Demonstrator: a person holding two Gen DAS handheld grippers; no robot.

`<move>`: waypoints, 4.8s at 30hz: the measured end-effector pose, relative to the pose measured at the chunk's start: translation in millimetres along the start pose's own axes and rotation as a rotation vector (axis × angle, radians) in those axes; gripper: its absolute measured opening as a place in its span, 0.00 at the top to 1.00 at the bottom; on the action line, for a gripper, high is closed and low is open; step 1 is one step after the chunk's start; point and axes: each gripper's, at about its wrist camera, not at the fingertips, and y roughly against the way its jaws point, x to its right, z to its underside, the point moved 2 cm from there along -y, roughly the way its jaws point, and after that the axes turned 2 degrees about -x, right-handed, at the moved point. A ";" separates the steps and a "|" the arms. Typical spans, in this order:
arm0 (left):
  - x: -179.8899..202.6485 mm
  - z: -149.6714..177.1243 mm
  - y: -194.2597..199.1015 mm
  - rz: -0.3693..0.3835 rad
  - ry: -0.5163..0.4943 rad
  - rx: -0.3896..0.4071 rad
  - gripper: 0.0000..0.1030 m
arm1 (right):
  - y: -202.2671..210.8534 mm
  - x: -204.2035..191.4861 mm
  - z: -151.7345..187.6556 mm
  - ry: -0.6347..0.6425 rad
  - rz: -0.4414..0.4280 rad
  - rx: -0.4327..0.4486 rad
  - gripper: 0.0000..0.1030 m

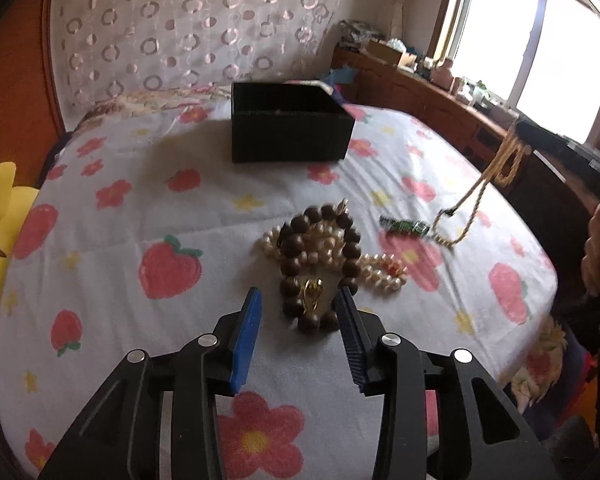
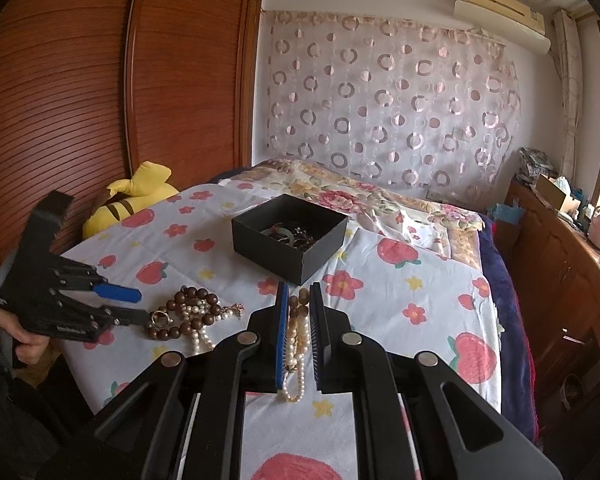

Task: Organize jewelry
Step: 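Grasp the brown bead bracelet with the left tool while the right tool holds the pearls, then lower the bead bracelet and pearl necklace into the black box, opening both tools, then move both tools back over the gold ring and green pendant, then grasp the green pendant with the right tool while the left tool grasps the gold ring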

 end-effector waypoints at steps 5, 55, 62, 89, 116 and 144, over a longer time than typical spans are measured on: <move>-9.5 -15.6 -4.7 -0.019 0.000 0.014 0.59 | 0.0 1.6 0.9 -0.001 -0.001 -0.001 0.89; -5.2 -206.1 -46.1 -0.015 -0.092 0.171 0.88 | -46.3 20.2 -133.3 0.116 -0.028 0.154 0.89; -29.2 -206.8 -77.1 -0.031 -0.062 0.132 0.88 | -96.1 32.4 -151.5 0.094 -0.075 0.125 0.89; -62.2 -150.6 -46.3 -0.055 -0.009 0.149 0.69 | -180.6 18.4 -123.3 0.081 -0.143 -0.045 0.88; -58.2 -34.0 -9.5 -0.085 0.044 0.093 0.24 | -102.0 3.0 32.6 0.008 -0.130 -0.280 0.58; -23.7 -1.0 -11.9 -0.055 -0.009 0.027 0.23 | -93.3 -13.9 65.4 0.064 -0.071 -0.348 0.87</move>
